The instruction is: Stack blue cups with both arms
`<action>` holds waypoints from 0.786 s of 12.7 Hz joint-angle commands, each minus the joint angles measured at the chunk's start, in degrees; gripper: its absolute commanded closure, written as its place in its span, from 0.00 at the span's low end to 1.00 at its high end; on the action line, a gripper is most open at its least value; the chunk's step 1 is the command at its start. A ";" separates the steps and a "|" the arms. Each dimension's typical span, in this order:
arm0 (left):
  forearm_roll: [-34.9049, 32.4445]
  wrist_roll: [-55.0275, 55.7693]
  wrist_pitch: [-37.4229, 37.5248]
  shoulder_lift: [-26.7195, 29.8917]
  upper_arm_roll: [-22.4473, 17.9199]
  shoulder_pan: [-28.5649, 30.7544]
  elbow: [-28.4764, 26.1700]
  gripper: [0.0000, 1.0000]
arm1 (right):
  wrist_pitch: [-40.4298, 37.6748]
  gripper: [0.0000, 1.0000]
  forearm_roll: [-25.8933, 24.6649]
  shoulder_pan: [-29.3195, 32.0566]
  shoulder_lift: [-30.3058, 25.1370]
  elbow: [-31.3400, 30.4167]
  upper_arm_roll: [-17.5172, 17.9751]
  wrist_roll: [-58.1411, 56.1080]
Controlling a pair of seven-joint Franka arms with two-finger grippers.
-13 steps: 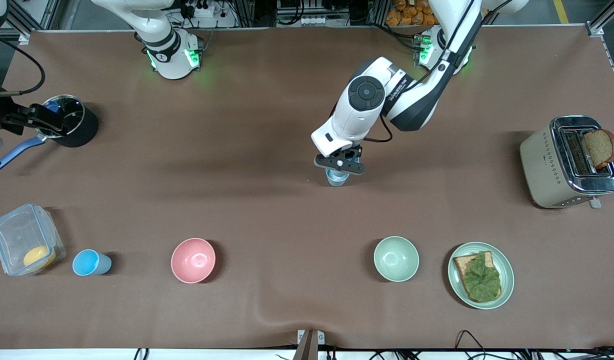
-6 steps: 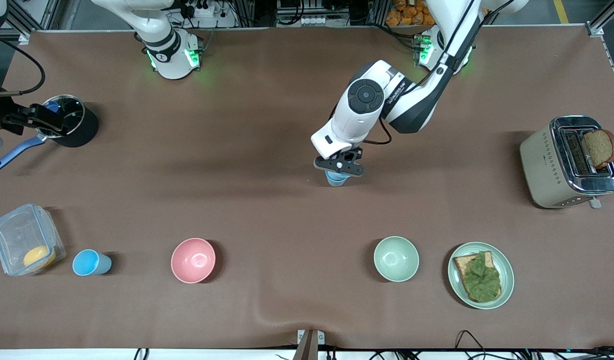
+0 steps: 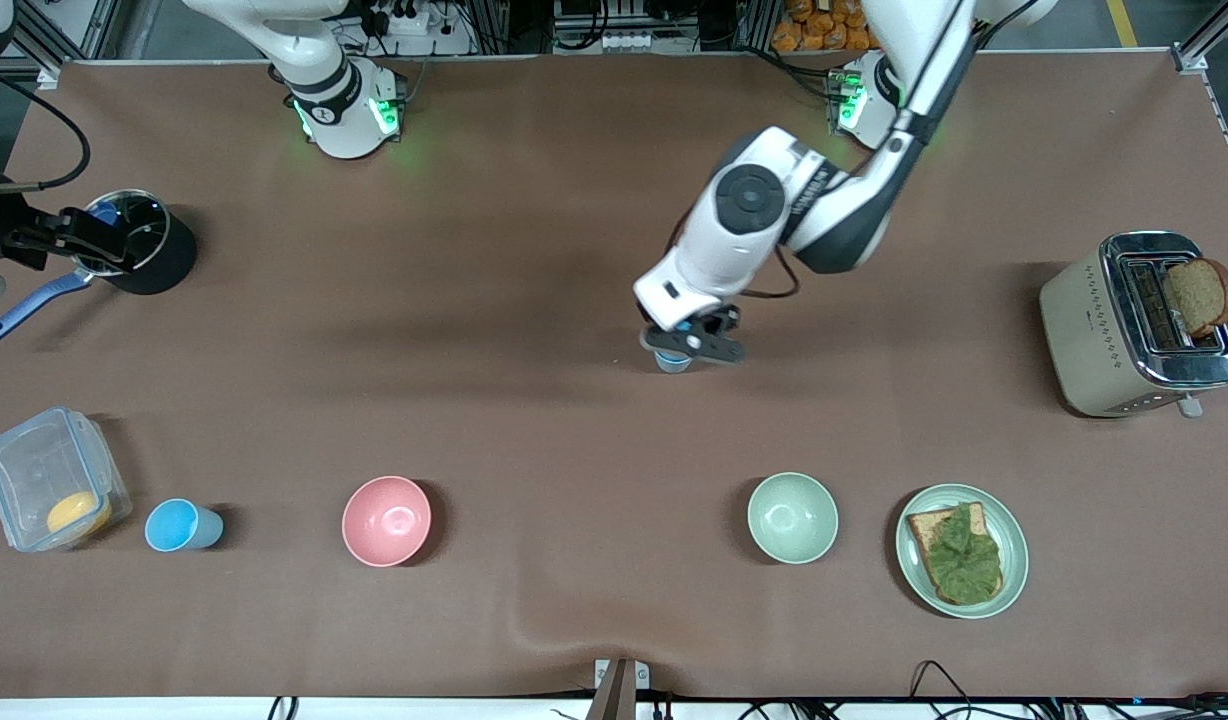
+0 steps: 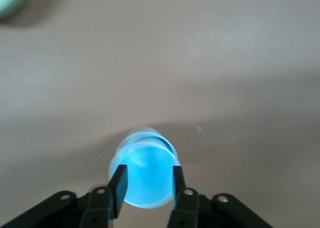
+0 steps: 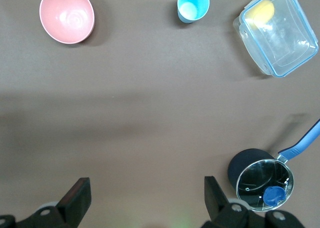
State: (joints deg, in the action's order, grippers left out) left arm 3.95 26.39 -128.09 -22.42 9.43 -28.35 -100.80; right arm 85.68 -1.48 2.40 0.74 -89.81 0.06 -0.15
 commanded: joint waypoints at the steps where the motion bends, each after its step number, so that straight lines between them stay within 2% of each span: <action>1: -1.14 -4.14 0.73 7.45 0.24 7.49 -6.05 0.00 | -0.25 0.00 -1.15 1.46 0.23 0.43 1.17 -0.56; 4: -1.05 -6.61 3.00 15.18 0.59 14.61 -10.64 0.00 | -0.25 0.00 -1.15 1.46 0.23 0.43 1.17 -0.47; 8: -1.05 -10.19 12.39 23.19 -0.02 23.85 -10.39 0.00 | -0.25 0.00 -1.15 1.46 0.23 0.43 1.17 -0.47; 10: -1.05 -14.16 20.12 26.79 -3.87 24.74 -9.59 0.00 | -0.25 0.00 -1.15 1.46 0.23 0.43 1.17 -0.47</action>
State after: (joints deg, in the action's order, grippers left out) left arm 3.86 14.59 -112.62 0.06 7.88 -4.15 -109.11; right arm 85.67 -1.49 2.42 0.80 -89.82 0.05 -0.15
